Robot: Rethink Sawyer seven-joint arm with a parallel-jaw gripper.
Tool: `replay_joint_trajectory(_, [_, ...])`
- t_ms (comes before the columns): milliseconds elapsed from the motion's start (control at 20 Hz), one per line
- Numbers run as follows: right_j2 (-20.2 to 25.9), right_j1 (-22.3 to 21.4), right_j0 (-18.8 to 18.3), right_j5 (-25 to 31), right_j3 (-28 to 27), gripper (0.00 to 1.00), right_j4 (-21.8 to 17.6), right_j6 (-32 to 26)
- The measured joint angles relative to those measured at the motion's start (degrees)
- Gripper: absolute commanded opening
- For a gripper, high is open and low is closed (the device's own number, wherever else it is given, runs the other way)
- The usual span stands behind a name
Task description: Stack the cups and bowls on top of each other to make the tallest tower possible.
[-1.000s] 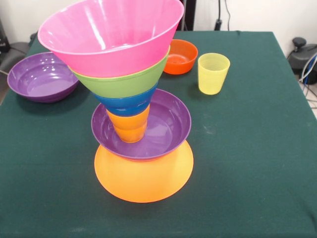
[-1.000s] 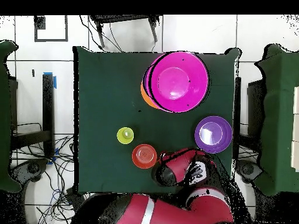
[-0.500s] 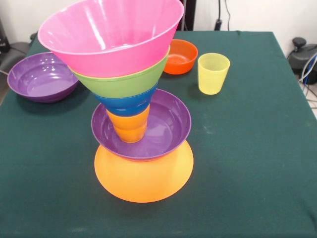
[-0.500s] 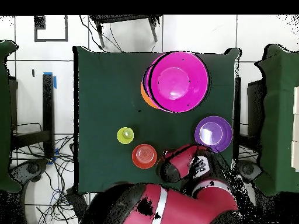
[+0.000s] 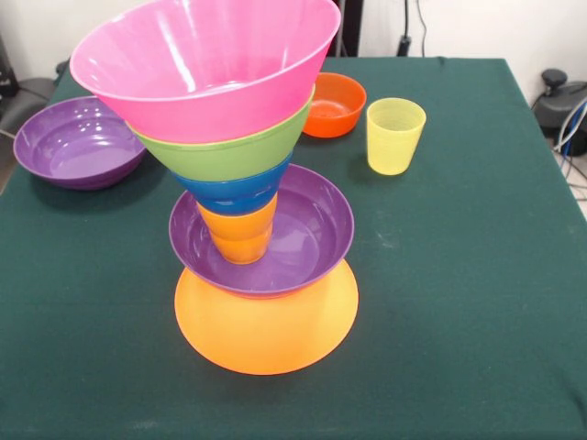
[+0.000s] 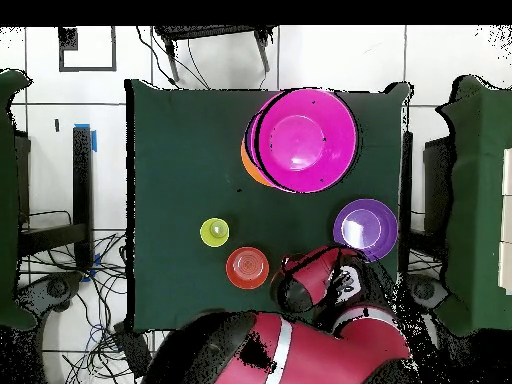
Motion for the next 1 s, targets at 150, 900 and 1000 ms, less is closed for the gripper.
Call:
replay_joint_trajectory(150, [0.19, -0.06, -0.39, -0.21, 0.02, 1.0, -0.16, 0.0])
replay_joint_trajectory(900, [3.65, -1.27, -4.31, -0.18, 0.71, 1.0, -3.1, 0.0])
replay_joint_trajectory(1000, [4.28, -1.47, -5.05, -0.19, 0.95, 1.0, -3.43, 0.0])
